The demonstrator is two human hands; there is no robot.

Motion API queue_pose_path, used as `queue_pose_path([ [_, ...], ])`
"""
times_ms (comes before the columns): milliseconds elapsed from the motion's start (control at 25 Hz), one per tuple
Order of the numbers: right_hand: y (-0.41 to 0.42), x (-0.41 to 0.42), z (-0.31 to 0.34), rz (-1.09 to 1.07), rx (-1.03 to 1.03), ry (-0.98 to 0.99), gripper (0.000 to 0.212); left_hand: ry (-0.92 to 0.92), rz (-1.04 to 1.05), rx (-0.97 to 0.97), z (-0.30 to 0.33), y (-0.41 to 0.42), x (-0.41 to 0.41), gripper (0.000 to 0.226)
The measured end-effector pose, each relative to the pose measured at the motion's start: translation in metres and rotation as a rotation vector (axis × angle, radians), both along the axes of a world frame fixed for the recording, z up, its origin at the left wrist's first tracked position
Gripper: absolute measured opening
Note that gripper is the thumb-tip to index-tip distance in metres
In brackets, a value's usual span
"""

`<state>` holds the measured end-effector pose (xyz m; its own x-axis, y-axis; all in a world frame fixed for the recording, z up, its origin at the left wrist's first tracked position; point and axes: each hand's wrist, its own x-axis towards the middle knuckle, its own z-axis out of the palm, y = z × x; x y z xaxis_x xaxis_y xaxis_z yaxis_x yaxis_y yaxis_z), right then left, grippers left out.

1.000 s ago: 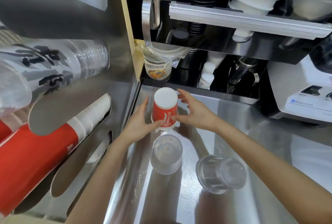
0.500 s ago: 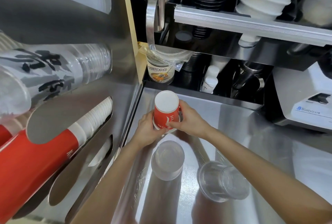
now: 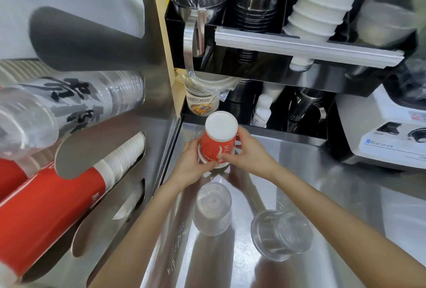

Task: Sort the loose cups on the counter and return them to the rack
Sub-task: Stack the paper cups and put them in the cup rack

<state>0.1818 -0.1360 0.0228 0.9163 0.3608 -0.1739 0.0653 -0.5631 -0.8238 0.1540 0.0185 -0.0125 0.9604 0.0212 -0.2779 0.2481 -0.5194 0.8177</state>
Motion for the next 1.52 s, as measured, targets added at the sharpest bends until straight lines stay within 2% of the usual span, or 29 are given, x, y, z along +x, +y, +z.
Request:
queue_pose_path([
  [320, -0.015, -0.036, 0.059, 0.066, 0.052, -0.261, 0.079, -0.231, 0.037, 0.019, 0.064, -0.012, -0.033, 0.075],
  [600, -0.025, -0.082, 0.093, 0.167, 0.07, -0.385, 0.08, -0.366, 0.138, -0.038, 0.093, -0.02, -0.085, 0.069],
  [880, -0.029, -0.112, 0.104, 0.238, 0.155, -0.386, 0.076, -0.487, 0.201, -0.019, 0.099, -0.024, -0.134, 0.085],
  [1120, -0.007, -0.136, 0.118, 0.287, 0.182, -0.414, 0.076, -0.594, 0.314, -0.007, 0.11, -0.008, -0.168, 0.078],
  [1280, 0.024, -0.156, 0.126, 0.283, 0.244, -0.428, 0.075, -0.704, 0.336, 0.013, 0.119, 0.02, -0.197, 0.066],
  [1520, 0.072, -0.189, 0.132, 0.272, 0.294, -0.44, 0.074, -0.749, 0.318, 0.045, 0.134, 0.069, -0.234, 0.061],
])
